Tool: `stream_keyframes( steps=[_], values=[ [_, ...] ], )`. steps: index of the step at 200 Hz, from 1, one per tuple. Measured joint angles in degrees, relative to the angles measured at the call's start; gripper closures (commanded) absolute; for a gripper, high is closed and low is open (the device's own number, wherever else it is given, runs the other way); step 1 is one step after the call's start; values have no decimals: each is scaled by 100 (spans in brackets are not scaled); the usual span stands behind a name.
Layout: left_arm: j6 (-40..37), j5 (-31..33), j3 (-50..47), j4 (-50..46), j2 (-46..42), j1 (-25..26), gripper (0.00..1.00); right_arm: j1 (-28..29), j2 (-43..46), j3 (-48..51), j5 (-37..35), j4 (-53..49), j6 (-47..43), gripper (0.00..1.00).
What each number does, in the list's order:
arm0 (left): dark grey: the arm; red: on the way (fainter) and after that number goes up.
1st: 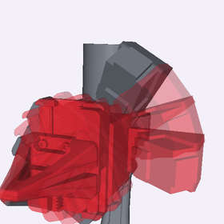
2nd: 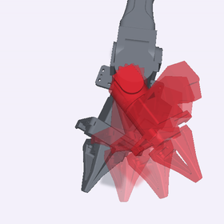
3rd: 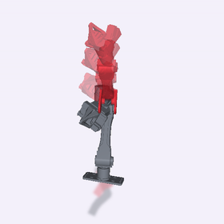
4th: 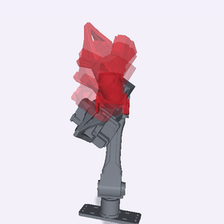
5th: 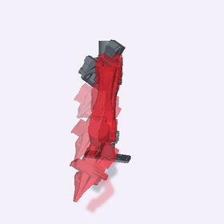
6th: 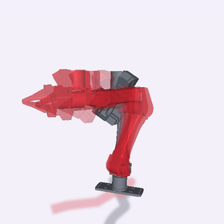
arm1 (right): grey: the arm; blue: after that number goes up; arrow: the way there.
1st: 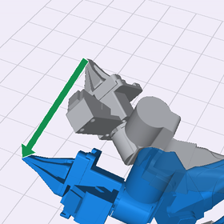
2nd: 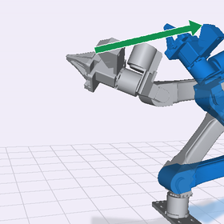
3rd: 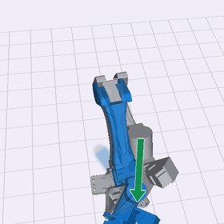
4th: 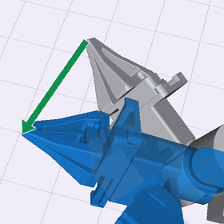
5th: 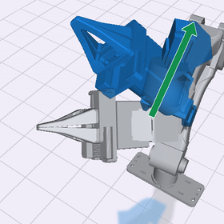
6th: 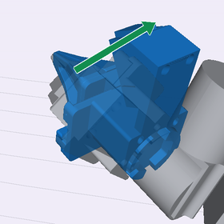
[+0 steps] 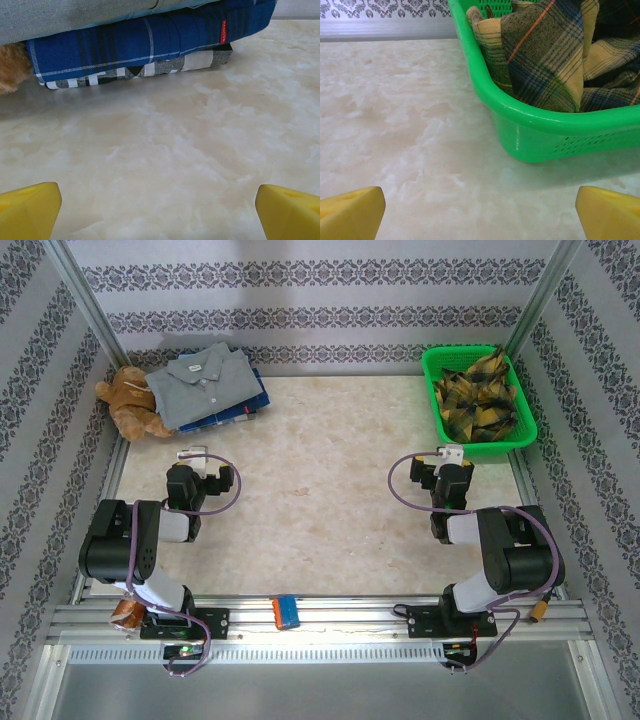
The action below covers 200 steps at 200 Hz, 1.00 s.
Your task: Fold and stack the long sleeve shirts
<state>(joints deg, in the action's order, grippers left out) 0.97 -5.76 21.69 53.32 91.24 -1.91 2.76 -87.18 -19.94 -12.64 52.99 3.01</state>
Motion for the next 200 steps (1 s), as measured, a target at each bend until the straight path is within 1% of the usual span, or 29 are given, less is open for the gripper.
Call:
stream_keyframes(
  steps=[37,49,66,84,94,103,118,132,149,157,165,185,200],
  values=[
    [-2,9,0,-37,-13,0,0,0,15,0,13,-2,-7,2],
    [-4,26,11,-337,-227,0,0,70,278,-4,9,-319,-70,2],
    [-7,42,61,-1095,-1043,7,0,299,1333,-33,11,-1296,-118,2],
    [103,-17,240,-1980,-2321,39,0,605,2857,-76,-17,-2229,-129,2],
    [232,-50,433,-2485,-3045,133,0,763,3720,-133,-66,-2802,-81,2],
    [348,-44,627,-2898,-3517,243,0,874,4330,-245,-133,-3403,11,2],
    [588,-42,1067,-3707,-4192,483,0,984,5045,-557,-254,-4441,245,2],
    [835,0,1576,-4513,-4505,667,0,1014,5368,-973,-341,-5401,514,2],
    [1086,-9,2302,-5471,-4435,748,0,1012,5344,-1517,-402,-6349,850,2],
    [1193,-24,2710,-5919,-4264,750,0,970,5176,-1840,-374,-6800,1036,2],
    [1290,-70,3128,-6293,-4006,754,0,857,4876,-2205,-192,-7208,1209,2],
    [1482,-214,4341,-7235,-2977,852,0,216,3606,-3366,590,-8063,1580,2],
    [1552,-306,5283,-7740,-2046,1123,0,-216,2494,-4343,1069,-8515,1744,2]
  ],
)
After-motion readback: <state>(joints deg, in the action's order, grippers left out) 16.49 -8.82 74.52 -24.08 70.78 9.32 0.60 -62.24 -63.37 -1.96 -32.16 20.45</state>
